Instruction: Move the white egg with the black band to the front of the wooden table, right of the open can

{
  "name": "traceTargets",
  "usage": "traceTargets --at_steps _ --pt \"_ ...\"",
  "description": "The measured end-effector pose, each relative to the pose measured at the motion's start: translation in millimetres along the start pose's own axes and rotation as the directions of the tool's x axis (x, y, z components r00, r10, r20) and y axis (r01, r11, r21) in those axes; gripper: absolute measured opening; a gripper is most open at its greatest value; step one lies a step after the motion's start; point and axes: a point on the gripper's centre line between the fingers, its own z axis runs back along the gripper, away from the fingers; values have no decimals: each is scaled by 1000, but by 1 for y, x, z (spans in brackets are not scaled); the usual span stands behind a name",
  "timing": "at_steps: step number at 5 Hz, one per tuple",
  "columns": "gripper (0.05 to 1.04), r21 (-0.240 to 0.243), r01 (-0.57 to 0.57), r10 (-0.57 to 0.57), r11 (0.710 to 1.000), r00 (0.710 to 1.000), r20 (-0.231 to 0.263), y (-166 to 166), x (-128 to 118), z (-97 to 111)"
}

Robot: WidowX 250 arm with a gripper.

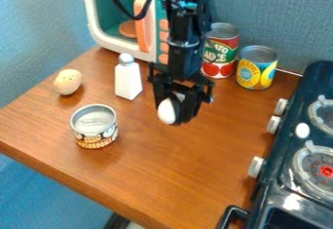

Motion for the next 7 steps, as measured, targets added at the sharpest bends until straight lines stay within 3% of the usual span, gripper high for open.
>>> traceTargets --at_steps 2,4,5,6,7 --pt "705 -51 74 -78 996 994 -83 -29 -31 -38" --pt "704 -54 105 -111 993 988 -105 -33 -33 -48" --pt "779 -57 109 -115 992 988 -102 -33 -34 -49" --pt "977 -77 131 -137 988 987 -83 -35 -36 -49" --pt "983 -88 149 -155 985 986 -64 -36 -44 -49"
